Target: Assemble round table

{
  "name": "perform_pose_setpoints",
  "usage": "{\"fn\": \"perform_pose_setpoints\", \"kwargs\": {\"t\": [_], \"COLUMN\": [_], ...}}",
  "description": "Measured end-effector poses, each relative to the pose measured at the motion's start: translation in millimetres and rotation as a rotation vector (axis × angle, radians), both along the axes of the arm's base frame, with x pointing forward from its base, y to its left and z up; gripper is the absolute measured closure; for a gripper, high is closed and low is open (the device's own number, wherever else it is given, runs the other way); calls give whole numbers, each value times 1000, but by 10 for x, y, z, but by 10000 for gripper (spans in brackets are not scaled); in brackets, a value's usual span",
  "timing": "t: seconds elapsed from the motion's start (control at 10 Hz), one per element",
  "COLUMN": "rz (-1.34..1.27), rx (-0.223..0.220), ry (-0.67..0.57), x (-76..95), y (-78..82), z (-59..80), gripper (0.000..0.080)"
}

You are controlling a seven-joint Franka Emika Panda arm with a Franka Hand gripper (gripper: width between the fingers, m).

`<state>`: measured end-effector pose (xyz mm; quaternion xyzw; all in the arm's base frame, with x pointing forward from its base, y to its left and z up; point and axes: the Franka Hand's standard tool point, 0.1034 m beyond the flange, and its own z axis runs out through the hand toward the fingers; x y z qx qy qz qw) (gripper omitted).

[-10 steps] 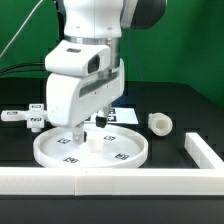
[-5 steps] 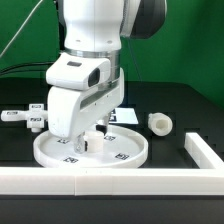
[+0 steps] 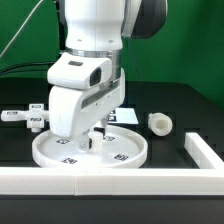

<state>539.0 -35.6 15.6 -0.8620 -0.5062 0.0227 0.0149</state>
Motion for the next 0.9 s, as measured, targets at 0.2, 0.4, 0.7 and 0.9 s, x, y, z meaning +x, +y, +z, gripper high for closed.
{"fn": "perform_pose_setpoints", "kwargs": {"t": [0.2,0.4,0.7,0.9], "rz": [0,29,66,60], "rx": [0,5,19,23], "ry": [0,-8,-27,-18], "x": [0,53,254,273], "y": [0,150,407,573], "z": [0,-2,2,1], "gripper": [393,393,392,392]}}
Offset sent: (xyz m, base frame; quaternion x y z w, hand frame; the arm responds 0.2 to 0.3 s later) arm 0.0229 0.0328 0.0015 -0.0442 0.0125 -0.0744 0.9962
